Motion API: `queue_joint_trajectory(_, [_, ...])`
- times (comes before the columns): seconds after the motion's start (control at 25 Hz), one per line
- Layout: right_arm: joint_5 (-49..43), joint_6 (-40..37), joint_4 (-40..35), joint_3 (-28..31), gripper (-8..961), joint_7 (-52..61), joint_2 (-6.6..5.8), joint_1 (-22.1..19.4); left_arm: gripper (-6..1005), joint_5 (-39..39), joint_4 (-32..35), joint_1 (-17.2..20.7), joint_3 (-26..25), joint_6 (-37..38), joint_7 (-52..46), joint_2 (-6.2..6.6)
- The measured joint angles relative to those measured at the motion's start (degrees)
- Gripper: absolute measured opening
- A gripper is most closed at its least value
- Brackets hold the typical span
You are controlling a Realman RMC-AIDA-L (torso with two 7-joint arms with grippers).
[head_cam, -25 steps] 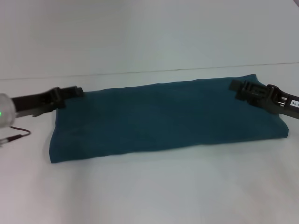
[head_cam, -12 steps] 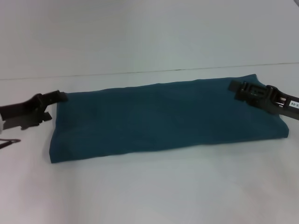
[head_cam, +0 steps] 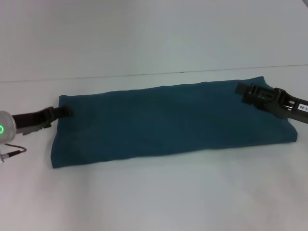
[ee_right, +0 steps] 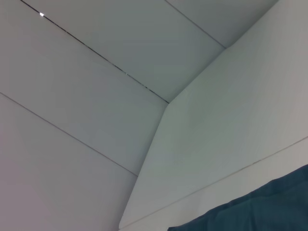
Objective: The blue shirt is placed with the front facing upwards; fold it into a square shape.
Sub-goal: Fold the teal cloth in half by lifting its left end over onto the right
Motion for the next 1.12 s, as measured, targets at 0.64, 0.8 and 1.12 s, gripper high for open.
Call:
queue_joint_trajectory(0.64, [-0.01,-0.09,0.00,0.00,699,0.24,-0.09,0.00,884,0.27,-4.00,-1.05,0.98,-4.24,-2.73,0.11])
queue_joint_trajectory(0.8, [0.02,-0.11,0.00,0.00,699,0.21,-0.09,0.00,883,0.80,-4.03,-1.13,1.03,-4.18,-2.69,0.06])
queue_joint_trajectory(1.12, [0.06,-0.04,0.00,0.00,699,0.08,-0.09,0.00,883,1.58,-4.05,-1.24,0.86,-4.17,-2.78,0.04])
